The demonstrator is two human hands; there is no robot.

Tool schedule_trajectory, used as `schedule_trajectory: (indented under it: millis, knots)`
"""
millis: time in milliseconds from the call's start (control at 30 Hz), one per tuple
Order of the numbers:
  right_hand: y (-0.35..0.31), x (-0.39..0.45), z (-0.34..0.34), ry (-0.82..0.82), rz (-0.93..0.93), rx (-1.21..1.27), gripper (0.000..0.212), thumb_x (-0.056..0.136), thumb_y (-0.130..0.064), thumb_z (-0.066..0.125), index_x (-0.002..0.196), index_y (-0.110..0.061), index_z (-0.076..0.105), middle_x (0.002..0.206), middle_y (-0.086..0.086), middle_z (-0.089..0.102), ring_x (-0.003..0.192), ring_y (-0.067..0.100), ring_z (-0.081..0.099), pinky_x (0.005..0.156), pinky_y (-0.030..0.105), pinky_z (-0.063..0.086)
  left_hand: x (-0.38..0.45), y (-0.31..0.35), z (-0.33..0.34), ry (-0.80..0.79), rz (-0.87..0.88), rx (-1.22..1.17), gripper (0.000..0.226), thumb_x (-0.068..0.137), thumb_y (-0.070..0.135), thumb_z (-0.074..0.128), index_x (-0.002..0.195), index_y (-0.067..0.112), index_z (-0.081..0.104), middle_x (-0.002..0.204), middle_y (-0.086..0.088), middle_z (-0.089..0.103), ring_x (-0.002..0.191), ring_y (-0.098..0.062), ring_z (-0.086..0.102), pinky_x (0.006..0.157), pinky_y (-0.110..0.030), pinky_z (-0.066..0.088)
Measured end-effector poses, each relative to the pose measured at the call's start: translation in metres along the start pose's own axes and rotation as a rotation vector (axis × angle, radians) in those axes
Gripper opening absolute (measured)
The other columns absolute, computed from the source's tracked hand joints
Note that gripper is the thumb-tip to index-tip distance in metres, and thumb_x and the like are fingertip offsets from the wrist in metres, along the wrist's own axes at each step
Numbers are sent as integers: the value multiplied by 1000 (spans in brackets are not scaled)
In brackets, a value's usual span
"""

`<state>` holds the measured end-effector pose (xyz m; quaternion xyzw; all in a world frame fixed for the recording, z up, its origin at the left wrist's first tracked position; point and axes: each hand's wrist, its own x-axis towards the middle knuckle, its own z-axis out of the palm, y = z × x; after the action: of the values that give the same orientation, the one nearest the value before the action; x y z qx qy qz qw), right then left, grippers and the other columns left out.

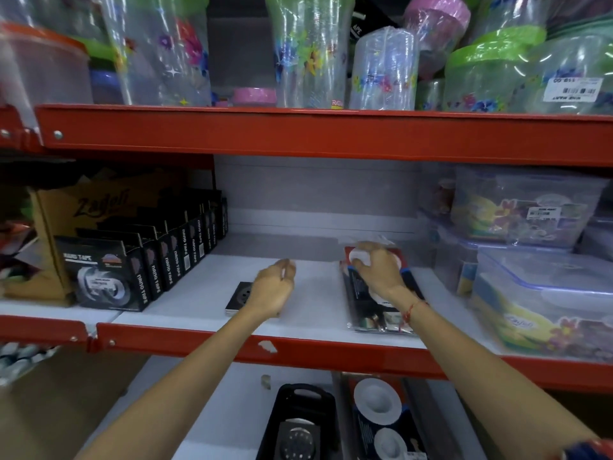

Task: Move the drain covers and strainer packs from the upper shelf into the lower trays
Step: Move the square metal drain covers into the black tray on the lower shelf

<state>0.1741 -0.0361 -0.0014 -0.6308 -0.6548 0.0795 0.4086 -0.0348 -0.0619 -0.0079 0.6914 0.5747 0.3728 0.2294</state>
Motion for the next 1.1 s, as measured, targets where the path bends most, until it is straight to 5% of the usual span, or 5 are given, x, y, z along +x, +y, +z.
schedule_trajectory:
  millis: [133,333,433,667,1100]
  knots:
    - [-42,-2,46,-331,-101,10,48,89,-29,64,133,-11,54,145,6,47,134,23,44,110,27,30,-16,-51,-39,183,110,220,43,101,32,27,107,5,59,84,-12,66,95,-36,63,77,-36,46]
    - [-80,-10,98,-695,-114,-36,92,70,-56,73,145,-20,35,153,0,35,141,20,32,115,34,25,-41,-110,-68,280,252,481,60,97,38,14,126,12,60,127,-5,64,121,-22,57,112,-33,34]
    - [-87,-7,112,-755,-89,-106,106,64,-59,76,148,-21,25,153,1,34,138,22,35,116,35,29,-46,-132,-67,264,291,620,66,98,42,11,126,10,62,128,-4,65,123,-15,57,112,-32,34]
    - [-84,-9,121,-732,-35,-59,107,65,-50,80,149,-18,22,149,3,40,135,24,41,112,32,31,-47,-143,-68,248,350,703,70,99,41,12,108,8,72,109,-7,74,100,-17,71,91,-33,55]
    - [-93,-111,46,-456,-126,228,104,56,-43,87,144,-27,36,135,-17,50,122,-4,46,100,7,32,-50,-142,-65,353,362,720,46,93,22,32,96,7,76,100,-6,77,83,-27,74,78,-31,58]
